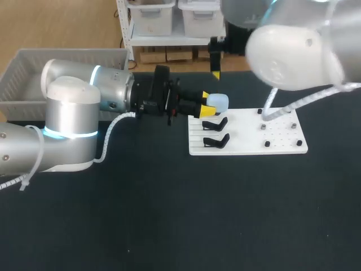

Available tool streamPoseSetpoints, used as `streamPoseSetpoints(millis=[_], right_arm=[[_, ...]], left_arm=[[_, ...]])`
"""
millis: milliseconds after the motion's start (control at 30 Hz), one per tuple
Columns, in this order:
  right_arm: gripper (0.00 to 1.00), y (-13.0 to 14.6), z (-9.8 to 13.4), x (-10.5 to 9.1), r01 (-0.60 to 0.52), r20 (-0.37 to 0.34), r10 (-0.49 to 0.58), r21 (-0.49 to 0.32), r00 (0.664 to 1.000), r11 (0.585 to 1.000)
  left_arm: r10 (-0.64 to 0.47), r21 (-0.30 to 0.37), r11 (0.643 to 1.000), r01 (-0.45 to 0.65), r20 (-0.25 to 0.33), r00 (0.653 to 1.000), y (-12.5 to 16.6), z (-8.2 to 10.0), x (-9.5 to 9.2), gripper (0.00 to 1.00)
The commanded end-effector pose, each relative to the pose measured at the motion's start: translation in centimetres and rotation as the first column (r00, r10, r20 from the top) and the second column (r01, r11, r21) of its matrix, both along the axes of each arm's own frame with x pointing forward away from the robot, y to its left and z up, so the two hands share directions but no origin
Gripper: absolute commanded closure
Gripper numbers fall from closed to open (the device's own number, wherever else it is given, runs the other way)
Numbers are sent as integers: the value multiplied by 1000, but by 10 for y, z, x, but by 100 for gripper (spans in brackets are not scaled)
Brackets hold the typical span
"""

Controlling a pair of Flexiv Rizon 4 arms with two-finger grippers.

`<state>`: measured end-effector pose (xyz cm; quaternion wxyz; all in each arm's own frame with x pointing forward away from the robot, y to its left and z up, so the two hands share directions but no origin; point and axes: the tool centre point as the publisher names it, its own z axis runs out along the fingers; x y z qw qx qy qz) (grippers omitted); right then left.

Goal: Pick up each earbud case from the left stands, insert the matching earbuds, close the lid, and place the case in the box.

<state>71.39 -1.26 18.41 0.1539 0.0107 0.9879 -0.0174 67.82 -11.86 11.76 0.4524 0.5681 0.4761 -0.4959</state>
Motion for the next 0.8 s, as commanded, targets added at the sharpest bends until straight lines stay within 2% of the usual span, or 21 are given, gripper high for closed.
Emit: streamPoseSetpoints(millis=[33, 67, 133, 200, 233, 300, 433, 533, 567, 633, 667, 700, 733, 800], right_arm=[[0, -24, 42, -43, -97, 208, 75, 98, 975, 991], [0, -25, 49, -48, -116, 229, 91, 101, 969, 988], [0, -25, 49, -48, -116, 229, 91, 101, 969, 988], [0, -25, 49, -48, -116, 229, 91, 101, 969, 988], [0, -25, 49, -48, -116, 229, 91, 101, 969, 988], [0, -25, 49, -48, -116, 229, 91, 101, 969, 988], [0, -25, 49, -48, -116, 229, 91, 101, 969, 988], [0, -25, 49, -48, -116, 229, 91, 101, 969, 988], [0, -25, 49, -48, -116, 229, 91, 101, 969, 988], [0, -25, 49, -48, -116, 229, 91, 101, 969, 988], [0, -25, 49, -48, -116, 229, 91, 101, 969, 988], [0, -25, 49, -48, -116, 229, 91, 101, 969, 988], [0, -25, 49, -48, -116, 229, 91, 101, 969, 988], [0, -25, 49, -48, -116, 229, 91, 101, 969, 988]], left_arm=[[31, 8, 1000, -31, 5, 1000, 14, 18, -10, 100], [45, 1, 999, -45, -2, 999, 19, 24, -12, 100], [71, -5, 997, -71, -16, 997, 30, 37, -15, 100], [89, -50, 995, -90, -19, 996, 40, 56, -19, 100], [93, -62, 994, -93, -6, 996, 45, 67, -21, 100], [102, -47, 994, -100, 37, 994, 56, 86, -21, 100], [191, -48, 981, -188, 87, 978, 97, 111, -9, 100], [293, -6, 956, -294, 107, 950, 136, 120, 8, 100], [327, 10, 944, -331, 118, 938, 150, 122, 14, 100], [403, 10, 914, -406, 96, 910, 177, 125, 27, 100], [437, 66, 893, -445, 112, 892, 195, 125, 36, 100], [462, 89, 877, -472, 114, 880, 203, 124, 40, 100], [501, 111, 853, -511, 104, 859, 217, 122, 47, 100], [589, 230, 766, -601, 125, 798, 251, 113, 62, 100]])
